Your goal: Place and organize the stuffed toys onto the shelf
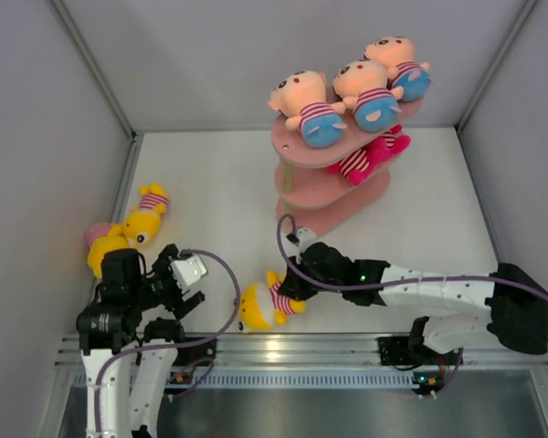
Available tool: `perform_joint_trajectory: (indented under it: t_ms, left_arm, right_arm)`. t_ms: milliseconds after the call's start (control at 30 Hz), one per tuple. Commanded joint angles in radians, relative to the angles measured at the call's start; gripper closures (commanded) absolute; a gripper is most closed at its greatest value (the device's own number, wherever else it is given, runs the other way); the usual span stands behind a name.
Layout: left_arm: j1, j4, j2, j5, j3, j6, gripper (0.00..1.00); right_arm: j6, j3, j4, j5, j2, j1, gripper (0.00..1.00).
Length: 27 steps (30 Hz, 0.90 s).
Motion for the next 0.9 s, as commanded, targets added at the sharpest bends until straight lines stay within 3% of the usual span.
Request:
perform_joint_trajectory:
  t_ms: [0,100,233,433,567,700,867]
  left_arm:
    - [0.003,0.166,-0.002,-0.105,0.037,-0.226,0.11]
    - [0.001,0.230,0.005,-0.148,0.070,-0.318,0.11]
    - [0.001,0.325,0.010,-0.251,0.094,-0.450,0.10]
    - [0.007,0.509,0.022,-0.267,0.050,-0.742,0.09]
    - [0.038,0.635,0.028,-0.221,-0.083,-0.858,0.09]
    - [0.075,0.721,0.022,-0.230,-0.167,-0.890,0.07]
    - [0.079,0.757,0.057,-0.211,-0.177,-0.884,0.07]
  right_arm:
    - [0.124,-0.133,0.078,0.108,-0.168,-0.028,1.00]
    - [0.170,-0.255,0.021,0.151,-0.315,-0.125,1.00]
    - [0.175,-0.376,-0.019,0.139,-0.553,-0.355,1.00]
    - [0.099,-0.390,-0.053,0.166,-0.739,-0.655,1.00]
    - [0.086,-0.431,0.183,0.035,-0.692,-0.863,1.00]
    - [0.144,-0.436,0.428,-0.174,-0.481,-1.111,1.00]
    - [0.114,-0.336,0.660,-0.205,-0.232,-1.156,1.00]
